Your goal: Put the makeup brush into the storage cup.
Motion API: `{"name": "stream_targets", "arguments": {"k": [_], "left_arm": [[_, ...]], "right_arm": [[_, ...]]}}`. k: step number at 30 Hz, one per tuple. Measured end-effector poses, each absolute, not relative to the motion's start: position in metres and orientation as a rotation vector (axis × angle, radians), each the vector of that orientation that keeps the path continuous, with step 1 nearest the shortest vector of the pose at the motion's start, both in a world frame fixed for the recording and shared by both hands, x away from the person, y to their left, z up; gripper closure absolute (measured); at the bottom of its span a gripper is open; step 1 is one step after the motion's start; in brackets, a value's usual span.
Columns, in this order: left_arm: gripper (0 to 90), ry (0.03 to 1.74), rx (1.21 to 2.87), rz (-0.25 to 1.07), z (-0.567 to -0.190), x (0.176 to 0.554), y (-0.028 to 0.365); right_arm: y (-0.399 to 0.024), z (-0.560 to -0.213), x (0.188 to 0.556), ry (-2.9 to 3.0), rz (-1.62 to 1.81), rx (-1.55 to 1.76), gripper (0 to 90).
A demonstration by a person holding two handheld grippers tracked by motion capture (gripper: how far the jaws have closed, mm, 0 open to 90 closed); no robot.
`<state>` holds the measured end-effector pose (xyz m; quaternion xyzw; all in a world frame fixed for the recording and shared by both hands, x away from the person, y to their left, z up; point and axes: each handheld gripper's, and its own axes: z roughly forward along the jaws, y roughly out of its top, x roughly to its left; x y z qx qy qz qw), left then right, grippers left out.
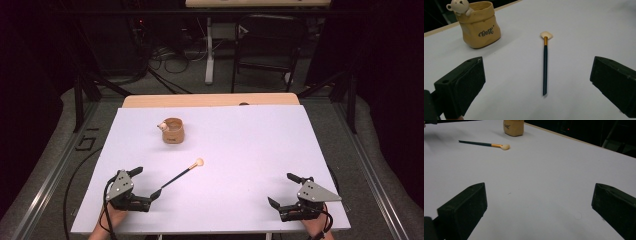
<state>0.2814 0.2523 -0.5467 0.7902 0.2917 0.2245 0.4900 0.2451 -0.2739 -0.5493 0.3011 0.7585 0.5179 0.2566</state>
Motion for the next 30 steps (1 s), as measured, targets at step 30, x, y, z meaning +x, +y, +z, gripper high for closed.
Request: {"name": "stream_targets", "arguments": {"k": [30], "left_arm": [[0.0, 0.751, 2.301, 0.421, -0.504, 0.331, 0.193]], "right_arm": [[-0.276, -0.547, 0.242, 2.052, 1.41, 0.82, 0.0]]}}
